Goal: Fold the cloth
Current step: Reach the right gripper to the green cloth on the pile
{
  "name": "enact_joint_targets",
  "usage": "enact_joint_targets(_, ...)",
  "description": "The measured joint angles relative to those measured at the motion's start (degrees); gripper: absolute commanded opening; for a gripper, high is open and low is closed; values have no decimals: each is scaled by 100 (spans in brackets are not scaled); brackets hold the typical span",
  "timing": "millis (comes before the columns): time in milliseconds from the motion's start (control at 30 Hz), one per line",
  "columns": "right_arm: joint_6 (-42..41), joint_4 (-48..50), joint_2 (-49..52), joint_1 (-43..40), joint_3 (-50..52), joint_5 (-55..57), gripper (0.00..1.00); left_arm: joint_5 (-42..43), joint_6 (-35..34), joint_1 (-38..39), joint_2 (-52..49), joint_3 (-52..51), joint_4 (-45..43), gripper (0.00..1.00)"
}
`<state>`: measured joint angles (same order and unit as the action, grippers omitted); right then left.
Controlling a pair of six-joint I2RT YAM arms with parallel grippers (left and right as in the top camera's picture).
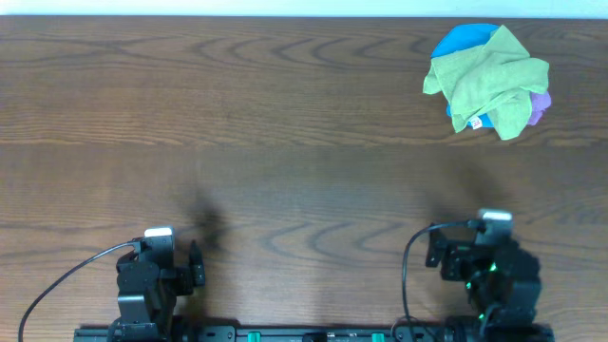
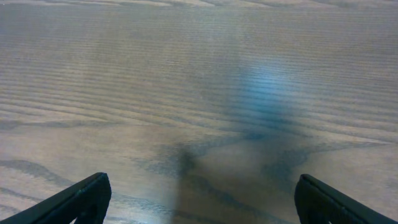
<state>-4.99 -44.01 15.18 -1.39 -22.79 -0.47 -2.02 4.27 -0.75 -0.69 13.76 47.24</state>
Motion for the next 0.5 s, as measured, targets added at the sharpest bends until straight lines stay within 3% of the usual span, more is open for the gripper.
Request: enact_joint_targets(500, -225, -501, 3945, -492, -3429, 122, 99, -13, -15, 0, 11, 4, 4, 95)
